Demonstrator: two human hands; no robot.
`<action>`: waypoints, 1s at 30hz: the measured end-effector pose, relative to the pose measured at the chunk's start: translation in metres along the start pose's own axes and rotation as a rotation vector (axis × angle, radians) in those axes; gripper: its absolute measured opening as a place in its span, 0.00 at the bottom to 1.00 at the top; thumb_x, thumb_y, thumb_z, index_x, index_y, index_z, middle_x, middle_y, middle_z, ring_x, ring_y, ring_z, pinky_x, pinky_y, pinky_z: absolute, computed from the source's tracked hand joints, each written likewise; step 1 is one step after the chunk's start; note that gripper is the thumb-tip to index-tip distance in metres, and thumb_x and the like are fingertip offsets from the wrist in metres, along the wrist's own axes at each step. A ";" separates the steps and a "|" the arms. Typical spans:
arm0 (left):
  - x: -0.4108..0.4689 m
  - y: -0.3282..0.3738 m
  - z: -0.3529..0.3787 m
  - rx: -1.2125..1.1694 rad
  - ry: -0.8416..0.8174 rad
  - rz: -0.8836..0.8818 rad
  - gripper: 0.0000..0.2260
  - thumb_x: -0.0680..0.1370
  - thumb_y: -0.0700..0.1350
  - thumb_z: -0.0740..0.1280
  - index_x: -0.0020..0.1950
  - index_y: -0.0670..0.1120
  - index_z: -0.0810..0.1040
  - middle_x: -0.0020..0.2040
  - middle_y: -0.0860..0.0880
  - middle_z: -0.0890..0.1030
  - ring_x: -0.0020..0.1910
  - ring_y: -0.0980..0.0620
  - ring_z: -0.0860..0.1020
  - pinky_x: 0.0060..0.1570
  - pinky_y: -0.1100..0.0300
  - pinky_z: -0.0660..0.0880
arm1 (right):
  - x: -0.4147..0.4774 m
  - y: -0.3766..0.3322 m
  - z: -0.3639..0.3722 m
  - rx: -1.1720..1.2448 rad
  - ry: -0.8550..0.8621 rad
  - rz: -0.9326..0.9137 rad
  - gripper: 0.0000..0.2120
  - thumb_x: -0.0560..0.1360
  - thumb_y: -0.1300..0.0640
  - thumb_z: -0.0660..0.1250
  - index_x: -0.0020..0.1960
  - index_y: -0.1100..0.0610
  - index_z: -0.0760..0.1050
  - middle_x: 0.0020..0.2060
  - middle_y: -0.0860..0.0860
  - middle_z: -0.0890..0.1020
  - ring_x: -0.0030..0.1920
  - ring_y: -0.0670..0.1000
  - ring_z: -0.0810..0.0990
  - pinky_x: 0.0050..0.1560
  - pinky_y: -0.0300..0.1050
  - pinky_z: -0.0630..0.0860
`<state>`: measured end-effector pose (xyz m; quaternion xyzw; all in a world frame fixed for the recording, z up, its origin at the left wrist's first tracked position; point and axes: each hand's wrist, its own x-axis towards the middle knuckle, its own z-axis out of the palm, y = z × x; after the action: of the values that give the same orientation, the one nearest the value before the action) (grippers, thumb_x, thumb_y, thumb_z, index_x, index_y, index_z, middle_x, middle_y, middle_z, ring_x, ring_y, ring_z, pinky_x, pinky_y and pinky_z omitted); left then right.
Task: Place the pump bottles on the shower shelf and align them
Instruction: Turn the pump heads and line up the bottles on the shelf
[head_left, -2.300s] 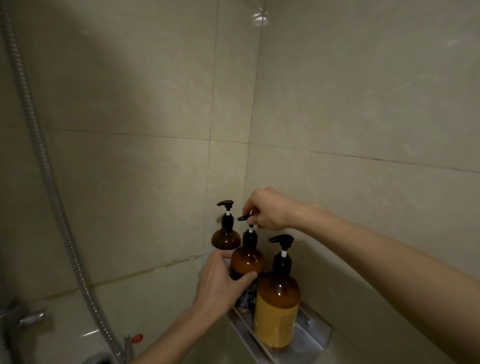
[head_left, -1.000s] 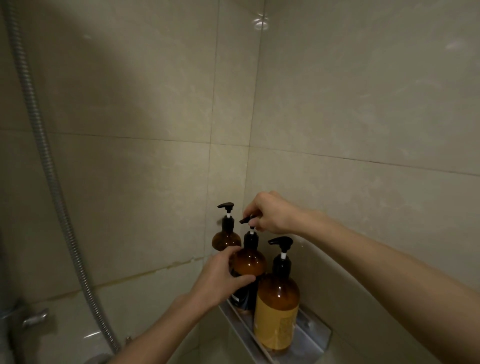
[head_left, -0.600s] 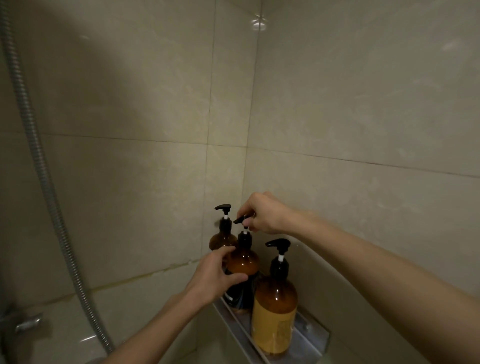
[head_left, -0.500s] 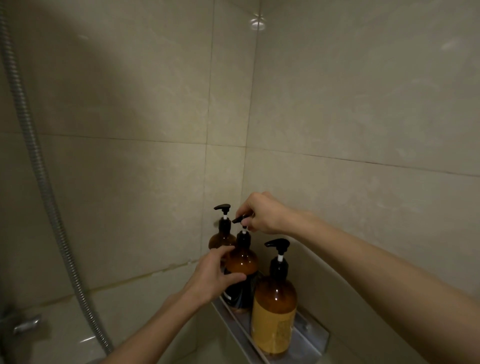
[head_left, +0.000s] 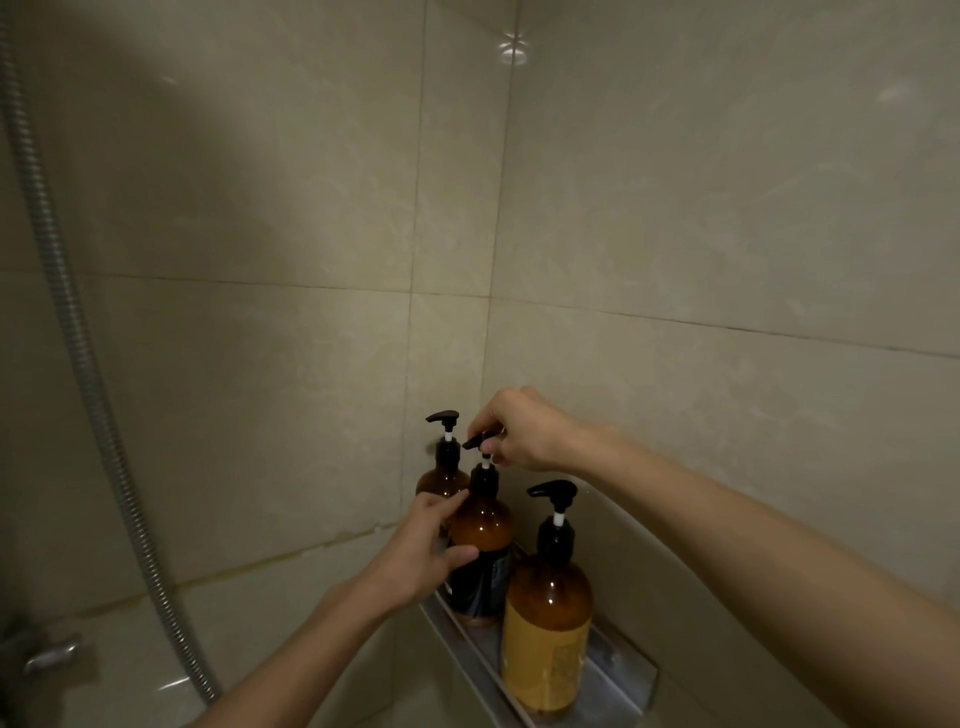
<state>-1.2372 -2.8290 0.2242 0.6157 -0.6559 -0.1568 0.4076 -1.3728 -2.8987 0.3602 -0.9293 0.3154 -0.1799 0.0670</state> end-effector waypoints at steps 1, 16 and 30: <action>0.000 0.000 0.001 0.000 0.003 -0.009 0.32 0.74 0.47 0.69 0.74 0.50 0.58 0.65 0.51 0.64 0.59 0.57 0.66 0.64 0.58 0.69 | 0.000 0.000 0.000 0.000 0.000 0.001 0.13 0.75 0.63 0.66 0.59 0.58 0.77 0.50 0.55 0.81 0.35 0.39 0.74 0.40 0.35 0.75; -0.028 0.020 0.010 -0.046 0.370 0.158 0.15 0.76 0.47 0.65 0.62 0.57 0.70 0.56 0.58 0.71 0.51 0.65 0.72 0.50 0.65 0.74 | -0.054 -0.030 -0.055 -0.104 -0.127 0.084 0.19 0.76 0.49 0.64 0.64 0.55 0.72 0.59 0.53 0.78 0.49 0.49 0.77 0.48 0.39 0.72; -0.049 0.054 0.033 -0.216 -0.175 -0.046 0.35 0.66 0.49 0.76 0.68 0.59 0.63 0.62 0.60 0.70 0.58 0.60 0.72 0.59 0.64 0.70 | -0.091 -0.021 -0.034 -0.270 -0.111 0.171 0.10 0.76 0.50 0.65 0.40 0.55 0.75 0.30 0.49 0.78 0.25 0.44 0.78 0.20 0.32 0.68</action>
<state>-1.3024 -2.7823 0.2249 0.5671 -0.6540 -0.2886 0.4091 -1.4410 -2.8265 0.3700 -0.9081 0.4105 -0.0781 -0.0260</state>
